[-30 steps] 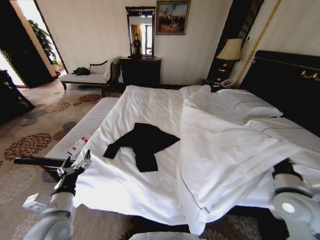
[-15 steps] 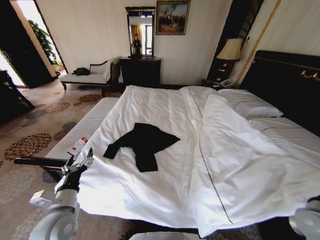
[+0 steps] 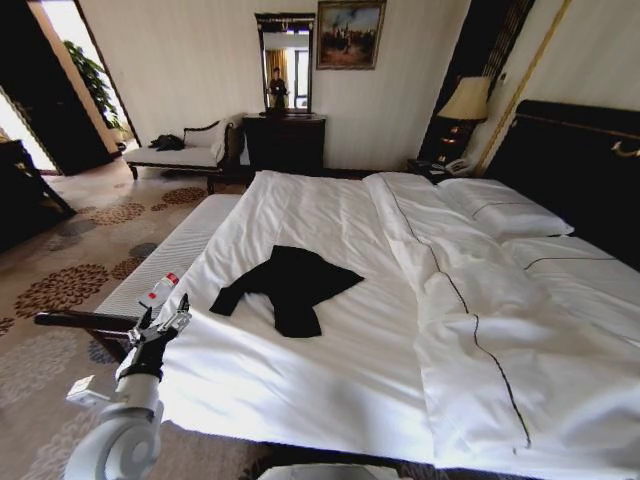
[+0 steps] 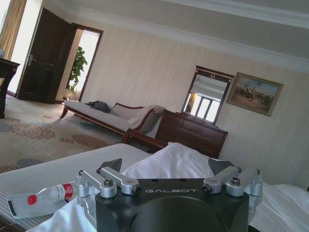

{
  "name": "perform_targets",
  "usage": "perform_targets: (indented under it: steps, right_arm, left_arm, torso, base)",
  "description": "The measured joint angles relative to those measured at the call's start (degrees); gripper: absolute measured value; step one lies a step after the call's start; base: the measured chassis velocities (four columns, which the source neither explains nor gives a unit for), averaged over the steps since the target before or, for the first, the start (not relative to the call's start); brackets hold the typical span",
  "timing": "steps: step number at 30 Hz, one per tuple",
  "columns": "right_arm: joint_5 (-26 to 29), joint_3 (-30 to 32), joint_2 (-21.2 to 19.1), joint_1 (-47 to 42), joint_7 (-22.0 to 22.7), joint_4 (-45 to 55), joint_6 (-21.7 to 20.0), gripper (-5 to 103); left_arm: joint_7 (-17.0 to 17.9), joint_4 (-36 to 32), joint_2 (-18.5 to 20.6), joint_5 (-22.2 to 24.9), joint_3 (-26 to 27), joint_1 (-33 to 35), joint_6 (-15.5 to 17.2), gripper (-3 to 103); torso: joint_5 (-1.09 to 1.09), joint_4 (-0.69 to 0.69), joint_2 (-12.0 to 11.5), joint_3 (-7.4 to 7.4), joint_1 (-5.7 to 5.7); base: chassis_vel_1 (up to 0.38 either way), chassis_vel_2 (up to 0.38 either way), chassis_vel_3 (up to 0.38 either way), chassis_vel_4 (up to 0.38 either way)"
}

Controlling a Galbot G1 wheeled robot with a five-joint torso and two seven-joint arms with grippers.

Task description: Fold the clothes on the bed.

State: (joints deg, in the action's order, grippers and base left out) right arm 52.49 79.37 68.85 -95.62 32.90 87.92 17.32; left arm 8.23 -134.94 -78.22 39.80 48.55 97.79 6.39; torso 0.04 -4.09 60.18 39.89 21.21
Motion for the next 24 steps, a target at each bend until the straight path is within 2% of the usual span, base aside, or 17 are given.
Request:
perform_targets:
  steps: [5,10,13,14,16,17,19,21,24]
  right_arm:
    - [0.15,-0.91,-0.27,0.90,0.10,-4.48,1.21,2]
    - [0.83,-2.51,-1.20,3.75,-0.80,-10.07,3.11,1]
    - [1.61,-3.33,-1.41,5.21,-1.78,-12.90,2.75,17]
    - [1.52,-3.58,-1.85,5.85,-2.23,-14.35,2.71,22]
    - [1.39,-3.71,-2.11,6.10,-2.33,-15.00,2.67,22]
    - [0.87,-4.15,-2.56,6.37,-2.21,-16.22,1.98,27]
    - [0.19,-4.78,-2.29,6.11,-0.73,-16.51,-0.29,38]
    - [0.03,-4.98,-2.00,5.96,-0.05,-16.52,-1.10,38]
    - [-1.26,-5.62,-0.41,5.60,5.34,-17.91,-5.24,54]
  left_arm:
    - [0.11,0.40,0.00,0.02,0.05,-0.17,-0.11,100]
    - [0.16,0.71,0.21,0.02,-0.32,-0.58,-0.12,100]
    - [0.17,0.88,0.77,0.40,-0.26,-0.79,-0.12,100]
    - [0.17,0.99,1.00,0.62,-0.08,-0.94,-0.12,100]
    - [0.17,1.06,1.11,0.74,0.05,-1.02,-0.11,100]
    - [0.17,1.18,1.13,0.94,0.24,-1.10,-0.10,100]
    - [0.18,1.19,0.95,0.98,0.28,-1.05,-0.09,100]
    - [0.18,1.19,0.81,0.98,0.28,-0.96,-0.09,100]
    - [0.19,1.06,0.27,0.82,0.26,-0.56,-0.13,100]
  torso:
    - [0.00,0.00,0.00,0.00,0.00]
    - [-0.05,-0.11,0.00,0.00,0.00]
    - [-0.07,-0.21,0.01,0.00,-0.01]
    - [-0.03,-0.20,0.02,-0.01,-0.02]
    - [-0.03,-0.18,0.01,-0.01,-0.02]
    - [-0.07,-0.15,0.02,0.00,-0.02]
    - [-0.11,-0.15,0.02,0.00,-0.02]
    - [-0.11,-0.15,0.02,0.00,-0.01]
    - [-0.03,-0.07,0.01,-0.01,-0.02]
  base:
    - [0.000,0.000,0.000,0.000]
    - [0.000,0.000,0.000,0.000]
    - [0.000,0.000,0.000,0.000]
    - [0.000,0.000,0.000,0.000]
    - [0.000,0.000,0.000,0.000]
    - [0.000,0.000,0.000,0.000]
    - [0.000,0.000,0.000,0.000]
    - [0.000,0.000,0.000,0.000]
    - [0.000,0.000,0.000,0.000]
